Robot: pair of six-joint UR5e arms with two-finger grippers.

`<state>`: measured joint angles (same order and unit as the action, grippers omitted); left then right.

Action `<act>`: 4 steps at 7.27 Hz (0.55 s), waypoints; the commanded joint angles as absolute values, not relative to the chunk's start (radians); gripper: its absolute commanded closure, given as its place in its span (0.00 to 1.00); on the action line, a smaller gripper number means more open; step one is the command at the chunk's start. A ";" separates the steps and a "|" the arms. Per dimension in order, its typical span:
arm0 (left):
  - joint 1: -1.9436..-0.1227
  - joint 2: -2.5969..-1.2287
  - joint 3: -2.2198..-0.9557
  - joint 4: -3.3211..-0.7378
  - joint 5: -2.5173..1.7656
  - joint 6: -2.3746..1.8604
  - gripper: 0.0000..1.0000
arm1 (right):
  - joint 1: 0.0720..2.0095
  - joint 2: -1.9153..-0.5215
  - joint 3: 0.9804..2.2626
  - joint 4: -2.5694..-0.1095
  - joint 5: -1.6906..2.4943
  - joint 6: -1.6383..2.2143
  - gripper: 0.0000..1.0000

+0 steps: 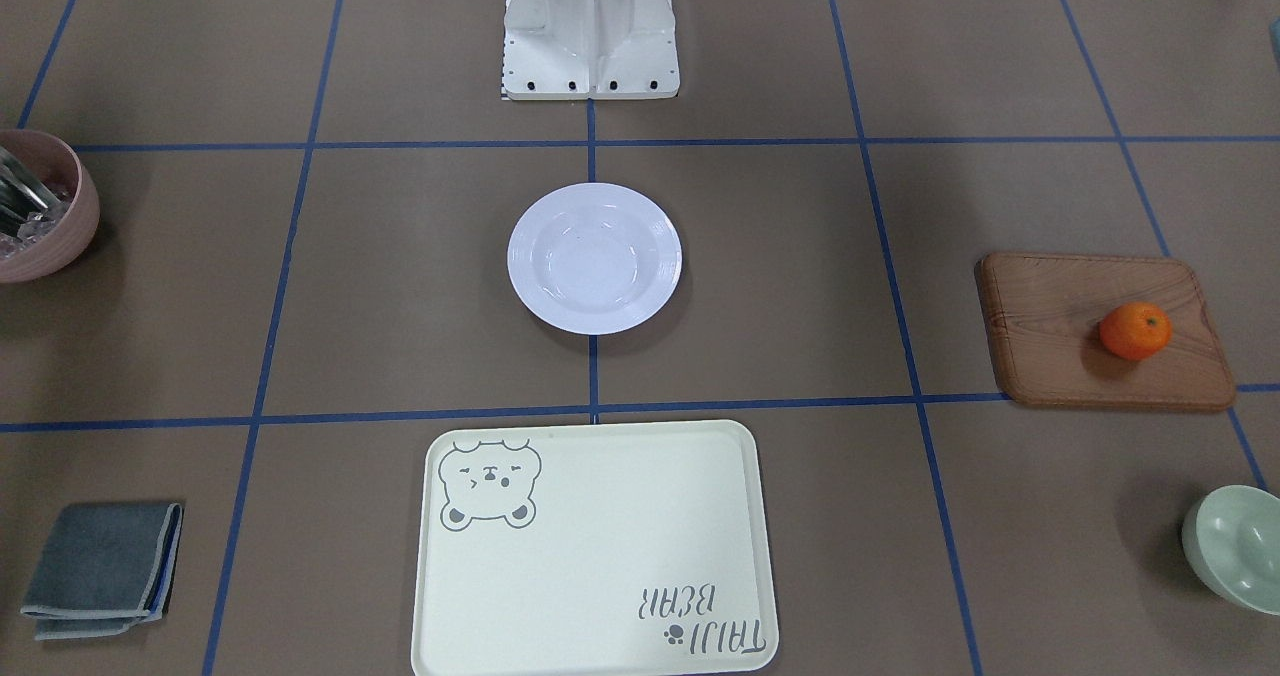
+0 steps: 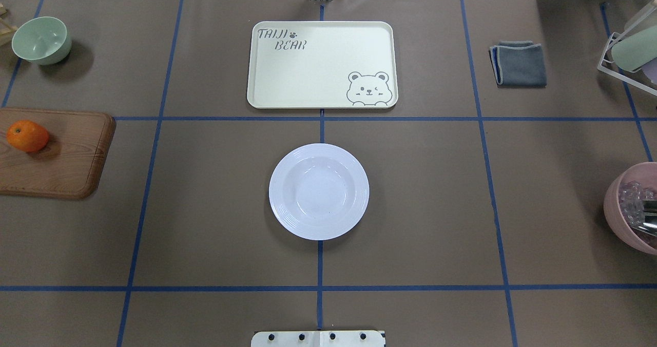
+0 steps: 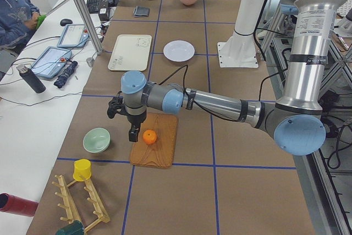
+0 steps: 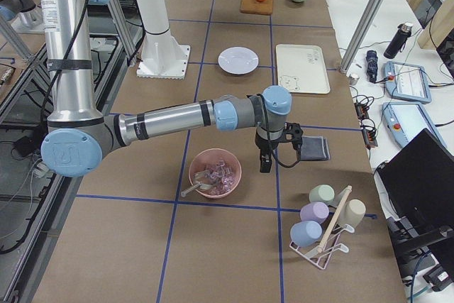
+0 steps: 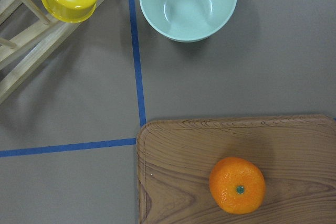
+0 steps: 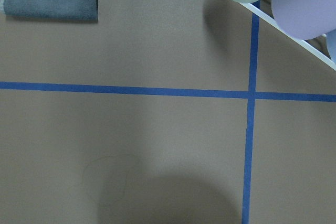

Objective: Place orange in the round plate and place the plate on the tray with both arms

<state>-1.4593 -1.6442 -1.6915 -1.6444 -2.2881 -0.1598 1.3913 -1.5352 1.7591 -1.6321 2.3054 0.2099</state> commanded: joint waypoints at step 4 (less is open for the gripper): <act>-1.447 -1.641 -1.695 -1.651 -2.289 -0.178 0.02 | 1.390 -1.531 1.756 -1.631 2.318 0.212 0.00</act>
<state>-1.4538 -1.6386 -1.6983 -1.6530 -2.2887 -0.1728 1.3911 -1.5320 1.7607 -1.6319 2.3082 0.2132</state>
